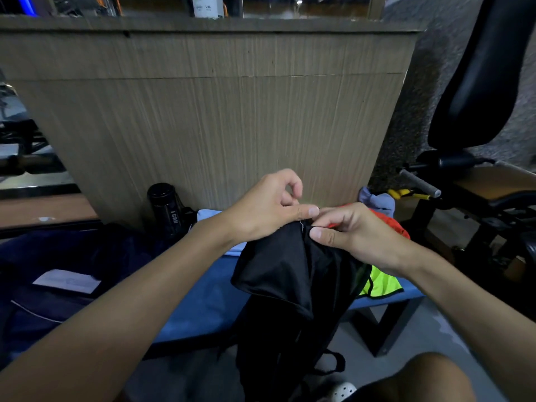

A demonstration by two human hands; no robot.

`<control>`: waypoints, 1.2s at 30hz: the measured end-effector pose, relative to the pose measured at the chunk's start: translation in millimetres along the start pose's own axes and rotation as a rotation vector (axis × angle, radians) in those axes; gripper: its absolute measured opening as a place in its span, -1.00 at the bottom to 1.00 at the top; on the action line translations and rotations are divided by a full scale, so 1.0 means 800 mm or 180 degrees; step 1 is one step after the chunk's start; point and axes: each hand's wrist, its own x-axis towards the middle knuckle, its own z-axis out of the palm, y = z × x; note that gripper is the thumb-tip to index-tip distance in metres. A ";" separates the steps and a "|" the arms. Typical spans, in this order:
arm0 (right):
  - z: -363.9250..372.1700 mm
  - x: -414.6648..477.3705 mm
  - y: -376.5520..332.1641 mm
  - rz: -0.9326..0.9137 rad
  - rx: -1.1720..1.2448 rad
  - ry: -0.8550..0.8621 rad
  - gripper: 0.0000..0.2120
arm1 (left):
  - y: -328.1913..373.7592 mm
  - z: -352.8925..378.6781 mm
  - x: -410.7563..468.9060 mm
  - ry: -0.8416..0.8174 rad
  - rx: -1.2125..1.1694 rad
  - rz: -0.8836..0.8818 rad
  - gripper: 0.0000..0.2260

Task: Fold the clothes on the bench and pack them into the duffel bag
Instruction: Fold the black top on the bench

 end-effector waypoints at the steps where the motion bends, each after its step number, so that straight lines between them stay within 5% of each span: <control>1: 0.001 0.000 0.001 -0.0008 -0.0033 0.0052 -0.82 | 0.000 -0.001 -0.001 -0.0043 0.0013 -0.0010 -0.74; 6: -0.014 -0.008 -0.006 0.0005 0.0031 0.0517 -0.82 | -0.013 -0.023 -0.016 -0.0370 0.0024 -0.0335 -0.72; 12: -0.037 -0.018 0.005 0.0214 -0.0311 0.0610 -0.87 | -0.017 -0.031 -0.015 0.0398 -0.0172 -0.0290 -0.98; 22: -0.012 -0.008 -0.026 -0.0301 -0.0020 0.0341 -0.81 | 0.016 -0.001 -0.003 0.0075 0.0200 0.0382 -0.97; 36: -0.018 0.001 -0.029 0.0062 -0.0144 0.1306 -0.90 | 0.008 -0.017 -0.015 0.0018 0.0276 0.0210 -0.84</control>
